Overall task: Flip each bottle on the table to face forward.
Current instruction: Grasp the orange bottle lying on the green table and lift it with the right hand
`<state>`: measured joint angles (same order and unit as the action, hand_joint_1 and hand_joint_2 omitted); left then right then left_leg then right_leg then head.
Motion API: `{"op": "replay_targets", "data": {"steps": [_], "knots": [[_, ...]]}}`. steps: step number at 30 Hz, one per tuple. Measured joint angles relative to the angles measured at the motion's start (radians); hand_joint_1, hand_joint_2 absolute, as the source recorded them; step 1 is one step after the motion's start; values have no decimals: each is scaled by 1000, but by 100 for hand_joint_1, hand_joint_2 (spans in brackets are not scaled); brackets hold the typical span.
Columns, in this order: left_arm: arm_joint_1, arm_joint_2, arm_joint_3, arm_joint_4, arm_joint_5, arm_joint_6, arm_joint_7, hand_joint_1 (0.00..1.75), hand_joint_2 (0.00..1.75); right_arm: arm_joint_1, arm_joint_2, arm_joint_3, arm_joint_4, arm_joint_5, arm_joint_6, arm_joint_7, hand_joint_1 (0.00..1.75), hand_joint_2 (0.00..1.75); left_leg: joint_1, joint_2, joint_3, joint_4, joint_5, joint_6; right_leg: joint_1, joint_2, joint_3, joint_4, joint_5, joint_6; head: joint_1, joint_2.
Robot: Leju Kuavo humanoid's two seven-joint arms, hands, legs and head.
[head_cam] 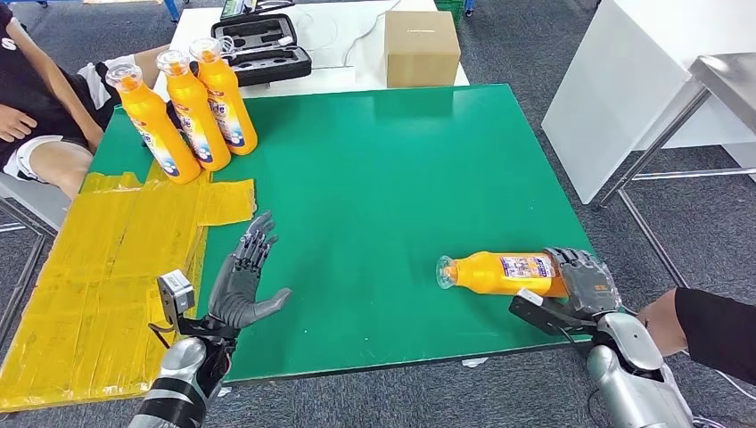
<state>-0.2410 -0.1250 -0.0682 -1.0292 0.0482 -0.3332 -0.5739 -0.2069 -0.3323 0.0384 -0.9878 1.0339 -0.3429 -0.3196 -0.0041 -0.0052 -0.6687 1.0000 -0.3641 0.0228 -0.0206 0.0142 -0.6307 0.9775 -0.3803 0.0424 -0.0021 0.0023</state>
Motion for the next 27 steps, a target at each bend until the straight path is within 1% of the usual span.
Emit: {"op": "replay_targets", "data": {"steps": [2, 5, 8, 11, 14, 20, 23, 27], "knots": [[-1, 0, -2, 0, -4, 5, 2, 0, 175, -7, 24, -13, 0, -63, -47, -35, 175, 175, 0, 0, -1, 0, 0, 0, 0, 0, -1, 0, 0, 0, 0, 0], [-3, -3, -15, -4, -16, 24, 16, 0, 175, -34, 94, -50, -11, -208, -105, -81, 175, 175, 0, 2, 0, 0, 0, 0, 0, 1, -2, 0, 0, 0, 0, 0], [-16, -14, -35, -10, -21, 51, 43, 0, 175, -69, 175, -91, -30, -351, -119, -95, 175, 175, 1, 2, 0, 0, 1, -1, 1, 1, -2, 0, 0, 0, 0, 0], [-44, -22, -59, -10, -21, 64, 63, 0, 175, -102, 244, -115, -41, -446, -115, -123, 175, 175, 2, 1, 0, 0, 2, -2, 2, 1, -1, 1, 0, 0, 0, 0], [-80, -30, -88, -3, -19, 68, 75, 0, 175, -130, 303, -121, -41, -508, -88, -148, 175, 175, 2, 1, 0, 0, 2, -2, 2, 1, -1, 1, 1, 0, 0, 0], [-145, -44, -132, 43, -1, 68, 86, 0, 175, -186, 404, -122, 0, -647, 29, -175, 175, 175, 2, 1, 0, 0, 2, -2, 2, 1, -2, 1, 1, 0, 0, 0], [-167, -49, -144, 66, 5, 68, 86, 0, 175, -205, 437, -122, 25, -673, 50, -182, 175, 175, 2, 1, 0, 0, 2, -2, 2, 1, -2, 1, 1, 0, 0, 0], [-183, -50, -152, 87, 8, 66, 86, 0, 175, -222, 463, -122, 50, -694, 86, -183, 175, 175, 2, 1, -1, 0, 2, -2, 2, 1, -2, 1, 0, 0, 0, 0]]}}
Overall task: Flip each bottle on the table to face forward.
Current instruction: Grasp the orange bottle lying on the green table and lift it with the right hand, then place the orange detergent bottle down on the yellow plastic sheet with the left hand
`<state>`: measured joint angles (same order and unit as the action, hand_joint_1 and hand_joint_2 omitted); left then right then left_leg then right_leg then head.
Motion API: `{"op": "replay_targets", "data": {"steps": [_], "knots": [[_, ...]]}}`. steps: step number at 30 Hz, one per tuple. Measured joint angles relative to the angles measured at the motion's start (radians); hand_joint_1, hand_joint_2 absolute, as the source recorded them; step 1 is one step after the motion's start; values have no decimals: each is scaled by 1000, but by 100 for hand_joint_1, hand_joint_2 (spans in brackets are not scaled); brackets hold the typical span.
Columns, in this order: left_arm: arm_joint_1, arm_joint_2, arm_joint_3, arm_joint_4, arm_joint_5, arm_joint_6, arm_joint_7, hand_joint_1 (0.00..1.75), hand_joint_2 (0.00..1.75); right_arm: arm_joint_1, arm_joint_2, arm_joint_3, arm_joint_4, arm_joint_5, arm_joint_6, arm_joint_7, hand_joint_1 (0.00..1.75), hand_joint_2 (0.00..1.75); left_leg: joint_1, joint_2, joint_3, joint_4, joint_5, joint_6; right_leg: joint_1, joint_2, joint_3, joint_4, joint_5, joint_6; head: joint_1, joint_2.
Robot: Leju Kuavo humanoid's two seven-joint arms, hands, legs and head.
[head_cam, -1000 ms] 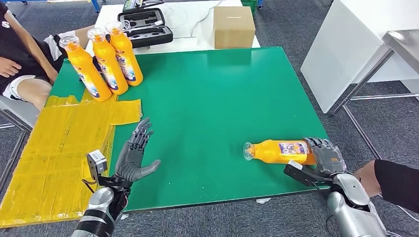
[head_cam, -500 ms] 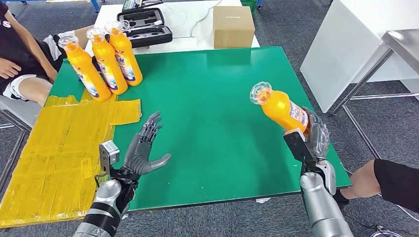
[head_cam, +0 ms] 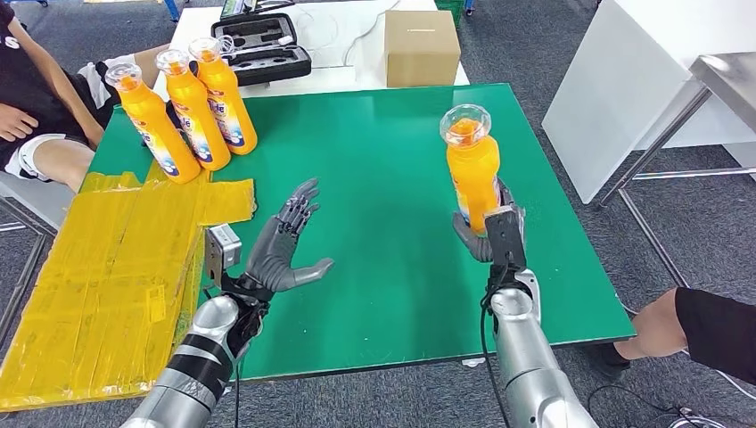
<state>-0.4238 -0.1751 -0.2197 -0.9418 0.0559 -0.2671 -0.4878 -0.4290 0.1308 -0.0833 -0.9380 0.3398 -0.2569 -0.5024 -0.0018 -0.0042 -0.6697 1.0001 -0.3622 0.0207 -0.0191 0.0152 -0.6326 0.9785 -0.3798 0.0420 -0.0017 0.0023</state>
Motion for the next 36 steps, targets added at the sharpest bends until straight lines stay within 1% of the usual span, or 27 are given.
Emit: {"op": "replay_targets", "data": {"steps": [3, 7, 10, 14, 25, 30, 36], "knots": [[-15, -4, -6, 20, 3, -7, 0, 0, 175, -22, 27, 10, 31, -33, 67, 1, 175, 175, 0, 0, 0, 0, 0, 0, 0, 0, 0, 0, 0, 0, 0, 0], [-43, -20, -18, 56, 10, -13, -3, 0, 175, -62, 81, 45, 107, -83, 172, 1, 175, 175, 1, 1, 0, 0, 0, 0, 1, 0, -1, 0, 0, 0, 0, 0], [-58, -29, -25, 77, 14, -15, -7, 0, 175, -80, 123, 85, 165, -94, 206, -2, 175, 175, 2, 0, 0, 0, 1, -1, 2, 0, -1, 0, 0, 0, 0, 0], [-70, -35, -30, 95, 15, -16, -9, 0, 175, -91, 155, 117, 212, -95, 211, -7, 175, 175, 3, 0, 0, 0, 1, -1, 2, 0, -1, 0, 0, -1, 0, 0], [-75, -36, -33, 113, 19, -18, -10, 0, 175, -104, 173, 148, 259, -82, 212, -10, 175, 175, 3, 0, 0, 0, 0, -1, 2, 0, -1, 0, 0, -1, 0, 0], [-87, -40, -37, 122, 23, -16, -10, 0, 175, -105, 206, 211, 279, -74, 188, -8, 175, 175, 3, 0, 0, 0, 0, -2, 3, 0, -1, 0, 0, -1, 0, 0], [-98, -40, -34, 135, 33, -3, -13, 0, 175, -105, 219, 309, 298, -105, 175, 6, 175, 175, 4, 0, -1, 0, 0, -2, 3, 0, -1, 0, -1, -1, 0, 0]]}}
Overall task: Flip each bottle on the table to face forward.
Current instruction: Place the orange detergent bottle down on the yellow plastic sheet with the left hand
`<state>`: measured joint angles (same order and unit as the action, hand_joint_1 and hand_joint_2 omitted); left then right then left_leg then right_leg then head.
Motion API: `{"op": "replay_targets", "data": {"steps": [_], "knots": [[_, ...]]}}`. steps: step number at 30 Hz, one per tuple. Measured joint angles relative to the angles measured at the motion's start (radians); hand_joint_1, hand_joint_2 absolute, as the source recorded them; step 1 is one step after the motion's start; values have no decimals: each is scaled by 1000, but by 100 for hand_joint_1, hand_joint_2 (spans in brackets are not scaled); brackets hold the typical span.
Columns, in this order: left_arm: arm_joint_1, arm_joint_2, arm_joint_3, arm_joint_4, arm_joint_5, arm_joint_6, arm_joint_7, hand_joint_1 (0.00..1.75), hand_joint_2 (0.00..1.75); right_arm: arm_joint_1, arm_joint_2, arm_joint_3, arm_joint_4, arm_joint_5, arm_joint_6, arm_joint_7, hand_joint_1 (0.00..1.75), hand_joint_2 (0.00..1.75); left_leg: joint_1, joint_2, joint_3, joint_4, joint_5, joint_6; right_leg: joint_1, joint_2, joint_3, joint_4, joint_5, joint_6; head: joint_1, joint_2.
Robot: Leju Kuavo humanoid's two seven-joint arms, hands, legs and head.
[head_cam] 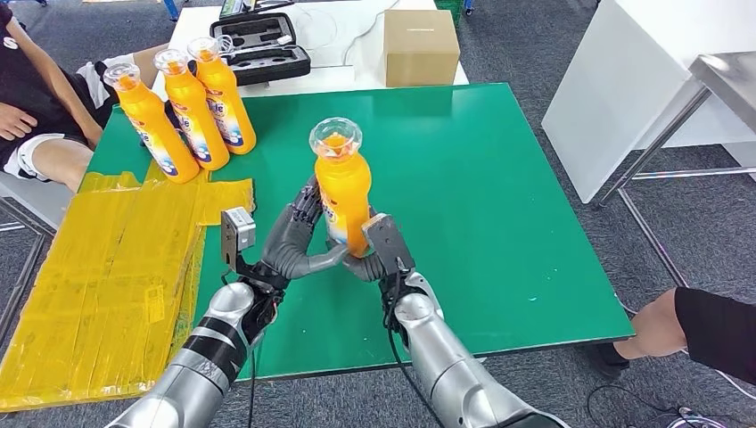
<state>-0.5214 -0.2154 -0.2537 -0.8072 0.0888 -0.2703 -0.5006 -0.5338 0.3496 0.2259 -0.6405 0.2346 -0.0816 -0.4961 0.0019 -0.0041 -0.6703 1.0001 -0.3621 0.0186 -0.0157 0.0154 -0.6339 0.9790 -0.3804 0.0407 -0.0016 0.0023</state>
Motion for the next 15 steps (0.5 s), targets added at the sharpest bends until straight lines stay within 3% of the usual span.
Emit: {"op": "replay_targets", "data": {"steps": [9, 15], "knots": [[-25, 10, 31, 43, 1, 49, -21, 0, 175, 4, -3, 256, 29, -44, -9, 27, 175, 175, 0, 0, 0, 0, 0, 0, 0, 0, 0, 0, 0, 0, 0, 0], [-19, 22, 45, 57, 2, 47, -28, 0, 175, -5, -19, 334, 48, -22, -9, 32, 175, 175, 0, 0, 0, 0, 0, 0, 0, 0, 0, 0, 0, 0, 0, 0]]}}
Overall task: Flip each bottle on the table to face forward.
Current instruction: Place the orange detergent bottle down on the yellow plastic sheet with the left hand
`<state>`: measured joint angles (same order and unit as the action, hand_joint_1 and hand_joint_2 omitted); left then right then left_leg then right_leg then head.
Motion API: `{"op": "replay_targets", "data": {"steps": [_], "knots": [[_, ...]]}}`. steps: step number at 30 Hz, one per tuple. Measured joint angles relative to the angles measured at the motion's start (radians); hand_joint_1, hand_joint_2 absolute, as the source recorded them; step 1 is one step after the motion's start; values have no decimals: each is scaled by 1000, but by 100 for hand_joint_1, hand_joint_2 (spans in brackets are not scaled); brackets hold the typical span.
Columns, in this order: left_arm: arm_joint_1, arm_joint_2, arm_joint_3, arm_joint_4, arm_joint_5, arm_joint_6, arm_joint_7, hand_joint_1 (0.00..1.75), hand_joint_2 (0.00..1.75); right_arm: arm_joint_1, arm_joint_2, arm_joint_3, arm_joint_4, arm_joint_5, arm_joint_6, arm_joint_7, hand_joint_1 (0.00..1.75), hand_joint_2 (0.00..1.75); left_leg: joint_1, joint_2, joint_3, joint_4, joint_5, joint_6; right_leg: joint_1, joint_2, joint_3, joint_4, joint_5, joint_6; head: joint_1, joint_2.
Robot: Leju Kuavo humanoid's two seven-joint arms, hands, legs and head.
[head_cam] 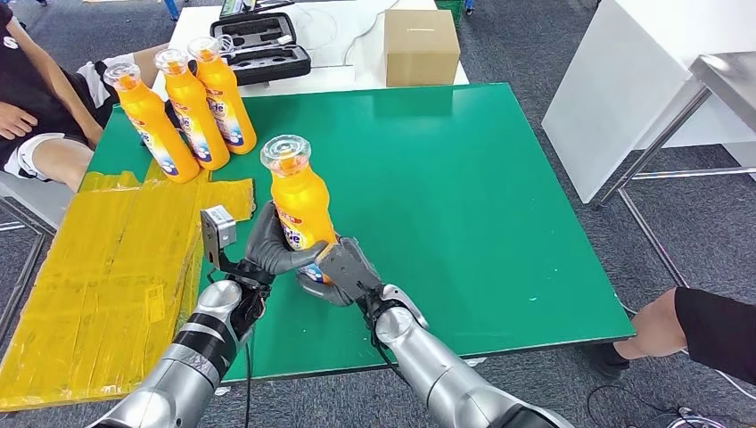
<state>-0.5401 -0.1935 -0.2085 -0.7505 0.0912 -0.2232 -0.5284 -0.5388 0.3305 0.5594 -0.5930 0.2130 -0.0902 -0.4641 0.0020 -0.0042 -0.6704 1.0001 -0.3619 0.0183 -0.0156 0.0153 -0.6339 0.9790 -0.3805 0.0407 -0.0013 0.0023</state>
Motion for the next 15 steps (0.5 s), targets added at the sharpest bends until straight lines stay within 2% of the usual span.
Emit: {"op": "replay_targets", "data": {"steps": [5, 6, 9, 10, 15], "knots": [[4, 5, 6, 8, 0, -2, -2, 0, 175, -12, -4, 23, 16, 26, 2, 5, 175, 175, 0, 0, 0, 0, 0, 0, 0, 0, 0, 0, 0, 0, 0, 0], [5, 6, 7, 9, 0, -3, -2, 10, 175, -15, -6, 27, 20, 37, 2, 7, 174, 175, 0, 0, 0, 0, 0, 0, 0, 0, 0, 0, 0, 0, 0, 0], [11, 7, 15, 16, 0, -5, -3, 141, 175, -21, -9, 38, 30, 67, 4, 12, 174, 175, 0, 0, 0, 0, 0, 0, 0, 0, 0, 0, 0, 0, 0, 0], [13, 7, 18, 18, 1, -5, -3, 175, 175, -23, -9, 41, 33, 73, 4, 14, 174, 175, 0, 0, 0, 0, 0, 0, 0, 0, 0, 0, 0, 0, 0, 0], [18, 6, 30, 28, 8, 10, -1, 175, 175, -30, -10, 49, 48, 92, 4, 21, 174, 175, 0, 0, 0, 0, 0, 0, 0, 0, 0, 0, 0, 0, 0, 0]]}}
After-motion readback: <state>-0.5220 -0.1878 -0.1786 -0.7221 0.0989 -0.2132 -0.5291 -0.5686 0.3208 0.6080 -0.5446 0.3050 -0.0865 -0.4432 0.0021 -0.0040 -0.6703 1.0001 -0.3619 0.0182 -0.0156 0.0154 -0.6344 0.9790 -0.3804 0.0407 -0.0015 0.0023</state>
